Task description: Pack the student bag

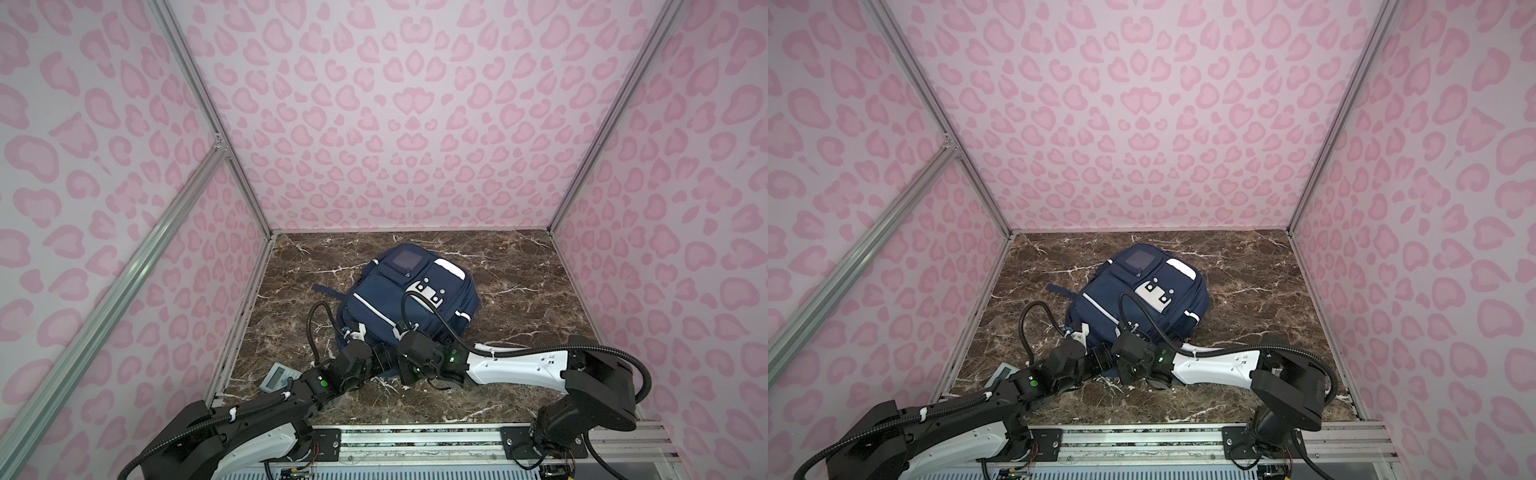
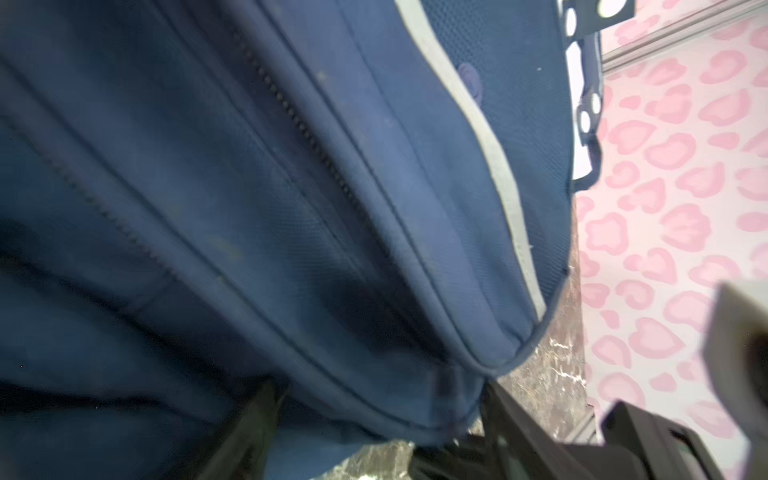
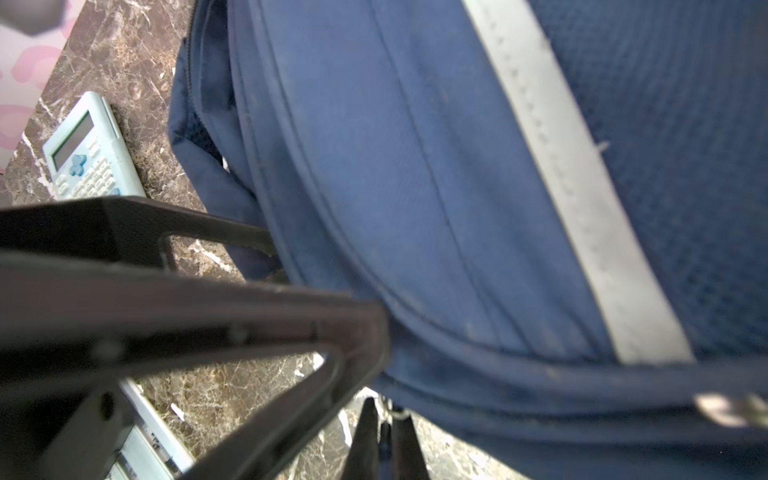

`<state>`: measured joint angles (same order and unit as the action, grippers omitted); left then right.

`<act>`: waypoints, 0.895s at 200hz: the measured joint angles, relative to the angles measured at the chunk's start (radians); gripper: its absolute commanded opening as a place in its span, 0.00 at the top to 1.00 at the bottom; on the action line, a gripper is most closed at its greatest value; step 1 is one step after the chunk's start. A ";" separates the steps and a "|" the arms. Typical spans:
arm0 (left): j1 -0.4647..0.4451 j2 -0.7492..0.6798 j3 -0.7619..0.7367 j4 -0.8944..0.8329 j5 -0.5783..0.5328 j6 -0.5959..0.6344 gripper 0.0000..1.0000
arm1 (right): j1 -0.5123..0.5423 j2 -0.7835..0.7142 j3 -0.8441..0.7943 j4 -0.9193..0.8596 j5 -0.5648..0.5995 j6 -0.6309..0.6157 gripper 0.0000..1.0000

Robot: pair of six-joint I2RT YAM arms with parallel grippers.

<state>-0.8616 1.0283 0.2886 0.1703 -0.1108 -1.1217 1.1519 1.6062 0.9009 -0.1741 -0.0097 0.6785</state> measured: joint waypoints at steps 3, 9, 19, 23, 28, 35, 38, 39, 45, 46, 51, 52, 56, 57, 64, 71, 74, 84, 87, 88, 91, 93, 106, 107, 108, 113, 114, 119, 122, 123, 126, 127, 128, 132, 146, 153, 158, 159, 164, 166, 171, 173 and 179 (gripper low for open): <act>0.000 0.005 0.000 0.003 -0.003 0.001 0.58 | 0.000 0.000 0.000 0.001 0.002 0.000 1.00; 0.000 0.018 0.002 0.005 -0.011 0.001 0.76 | 0.000 0.000 -0.002 0.001 0.002 0.000 1.00; 0.001 0.033 0.005 0.003 -0.032 0.000 0.96 | 0.000 -0.001 -0.002 -0.003 0.003 -0.001 1.00; 0.002 0.036 0.007 0.004 -0.040 0.000 0.96 | 0.000 -0.002 -0.002 -0.005 0.007 -0.001 1.00; 0.002 0.038 0.007 0.006 -0.049 0.000 0.96 | 0.000 -0.004 -0.002 -0.010 0.009 -0.003 1.00; 0.003 0.038 0.007 0.013 -0.057 -0.003 0.96 | -0.004 -0.008 -0.002 -0.020 0.018 -0.011 1.00; 0.003 0.038 0.007 0.019 -0.058 -0.002 0.96 | -0.008 -0.010 -0.002 -0.025 0.023 -0.014 1.00; 0.003 0.037 0.006 0.019 -0.058 -0.002 0.96 | -0.008 -0.010 -0.002 -0.026 0.024 -0.014 1.00; 0.003 0.034 0.003 0.027 -0.061 0.000 0.97 | -0.014 -0.017 -0.002 -0.040 0.033 -0.022 1.00; 0.003 0.034 0.003 0.027 -0.061 -0.001 0.96 | -0.016 -0.018 -0.002 -0.044 0.035 -0.024 1.00; 0.004 0.030 -0.001 0.029 -0.064 -0.002 0.96 | -0.023 -0.025 -0.002 -0.058 0.043 -0.034 1.00; 0.004 0.028 -0.002 0.029 -0.064 -0.002 0.96 | -0.024 -0.026 -0.002 -0.060 0.043 -0.036 1.00; 0.004 0.026 -0.004 0.029 -0.065 -0.001 0.97 | -0.031 -0.034 -0.004 -0.069 0.048 -0.045 1.00; 0.005 0.025 -0.005 0.029 -0.066 -0.001 0.96 | -0.034 -0.036 -0.005 -0.072 0.050 -0.047 1.00; 0.006 0.019 -0.006 0.026 -0.069 0.000 0.96 | -0.051 -0.050 -0.013 -0.087 0.063 -0.058 1.00; 0.008 0.008 -0.008 0.020 -0.071 0.003 0.96 | -0.074 -0.066 -0.025 -0.103 0.072 -0.077 1.00; 0.009 0.003 -0.009 0.017 -0.072 0.006 0.97 | -0.085 -0.073 -0.031 -0.110 0.077 -0.085 1.00; 0.012 -0.014 -0.012 0.005 -0.073 0.010 0.96 | -0.133 -0.093 -0.048 -0.134 0.092 -0.105 1.00; 0.013 -0.020 -0.013 -0.001 -0.073 0.012 0.96 | -0.152 -0.099 -0.051 -0.141 0.095 -0.116 1.00; 0.014 -0.021 -0.013 -0.002 -0.073 0.013 0.96 | -0.155 -0.100 -0.052 -0.142 0.096 -0.117 1.00; 0.014 -0.026 -0.014 -0.006 -0.074 0.015 0.96 | -0.172 -0.105 -0.055 -0.146 0.100 -0.124 1.00; 0.014 -0.031 -0.014 -0.011 -0.074 0.017 0.96 | -0.183 -0.107 -0.057 -0.150 0.103 -0.129 1.00; 0.016 -0.056 -0.019 -0.027 -0.074 0.024 0.96 | -0.249 -0.123 -0.063 -0.165 0.113 -0.164 1.00; 0.016 -0.057 -0.020 -0.027 -0.074 0.024 0.96 | -0.253 -0.124 -0.063 -0.166 0.113 -0.166 1.00; 0.017 -0.058 -0.020 -0.028 -0.074 0.024 0.96 | -0.259 -0.125 -0.063 -0.166 0.112 -0.170 1.00; 0.017 -0.069 -0.024 -0.033 -0.073 0.026 0.96 | -0.283 -0.130 -0.065 -0.168 0.112 -0.183 1.00; 0.017 -0.071 -0.024 -0.033 -0.073 0.026 0.96 | -0.290 -0.131 -0.065 -0.168 0.111 -0.186 1.00; 0.017 -0.080 -0.028 -0.035 -0.073 0.026 0.96 | -0.311 -0.135 -0.065 -0.169 0.110 -0.195 1.00; 0.017 -0.087 -0.031 -0.037 -0.073 0.027 0.96 | -0.328 -0.138 -0.065 -0.169 0.109 -0.200 1.00; 0.017 -0.088 -0.031 -0.037 -0.073 0.027 0.96 | -0.332 -0.138 -0.065 -0.169 0.109 -0.201 1.00; 0.017 -0.093 -0.034 -0.038 -0.072 0.027 0.96 | -0.351 -0.141 -0.065 -0.168 0.105 -0.206 1.00; 0.017 -0.095 -0.035 -0.037 -0.072 0.027 0.96 | -0.355 -0.141 -0.065 -0.169 0.102 -0.208 1.00; 0.017 -0.097 -0.035 -0.037 -0.072 0.027 0.96 | -0.362 -0.142 -0.065 -0.169 0.096 -0.212 1.00; 0.017 -0.104 -0.039 -0.032 -0.070 0.026 0.96 | -0.383 -0.143 -0.065 -0.169 0.075 -0.224 1.00; 0.016 -0.126 -0.045 -0.005 -0.054 0.026 0.96 | -0.449 -0.143 -0.065 -0.167 0.003 -0.245 1.00; 0.016 -0.133 -0.047 0.007 -0.047 0.026 0.96 | -0.475 -0.143 -0.065 -0.164 -0.030 -0.253 1.00; 0.016 -0.138 -0.049 0.014 -0.042 0.026 0.96 | -0.489 -0.143 -0.065 -0.163 -0.052 -0.257 1.00; 0.016 -0.139 -0.049 0.014 -0.041 0.026 0.97 | -0.494 -0.143 -0.065 -0.163 -0.058 -0.259 1.00; 0.016 -0.143 -0.051 0.016 -0.039 0.026 0.97 | -0.502 -0.143 -0.065 -0.162 -0.074 -0.264 1.00; 0.016 -0.145 -0.051 0.016 -0.039 0.026 0.96 | -0.505 -0.143 -0.065 -0.162 -0.080 -0.267 1.00; 0.016 -0.147 -0.053 0.015 -0.037 0.026 0.96 | -0.510 -0.143 -0.065 -0.162 -0.093 -0.272 1.00; 0.016 -0.148 -0.053 0.014 -0.036 0.026 0.96 | -0.511 -0.143 -0.065 -0.162 -0.097 -0.273 1.00; 0.016 -0.150 -0.054 0.011 -0.035 0.026 0.96 | -0.515 -0.143 -0.065 -0.163 -0.108 -0.278 1.00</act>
<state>-0.8459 0.8780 0.2348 0.1818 -0.1459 -1.0954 0.6369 1.4628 0.8356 -0.3367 -0.1173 0.4004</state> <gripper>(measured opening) 0.078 0.062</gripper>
